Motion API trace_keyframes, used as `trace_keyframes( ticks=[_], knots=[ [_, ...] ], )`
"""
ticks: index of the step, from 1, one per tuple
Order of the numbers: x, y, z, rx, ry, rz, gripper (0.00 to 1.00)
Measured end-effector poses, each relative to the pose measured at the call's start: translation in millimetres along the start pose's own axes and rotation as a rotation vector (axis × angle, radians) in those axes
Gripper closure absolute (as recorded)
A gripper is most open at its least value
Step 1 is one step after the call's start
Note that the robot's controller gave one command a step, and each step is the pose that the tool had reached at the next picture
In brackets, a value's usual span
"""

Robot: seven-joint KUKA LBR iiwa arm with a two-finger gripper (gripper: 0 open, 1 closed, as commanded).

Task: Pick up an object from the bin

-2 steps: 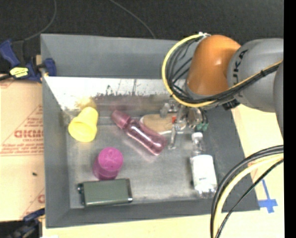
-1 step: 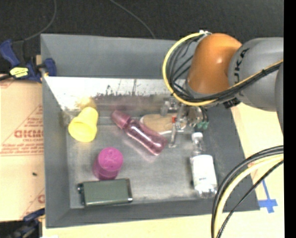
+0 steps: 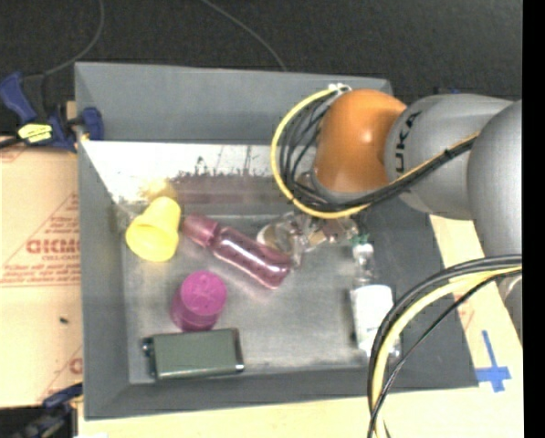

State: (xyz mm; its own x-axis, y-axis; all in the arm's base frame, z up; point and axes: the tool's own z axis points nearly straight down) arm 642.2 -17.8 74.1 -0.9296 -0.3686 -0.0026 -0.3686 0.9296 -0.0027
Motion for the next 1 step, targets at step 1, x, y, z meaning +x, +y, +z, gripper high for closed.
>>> trace_keyframes(
  ticks=[1],
  knots=[
    [0.2,-0.1,0.1,0.0,0.0,0.001,1.0]
  ],
)
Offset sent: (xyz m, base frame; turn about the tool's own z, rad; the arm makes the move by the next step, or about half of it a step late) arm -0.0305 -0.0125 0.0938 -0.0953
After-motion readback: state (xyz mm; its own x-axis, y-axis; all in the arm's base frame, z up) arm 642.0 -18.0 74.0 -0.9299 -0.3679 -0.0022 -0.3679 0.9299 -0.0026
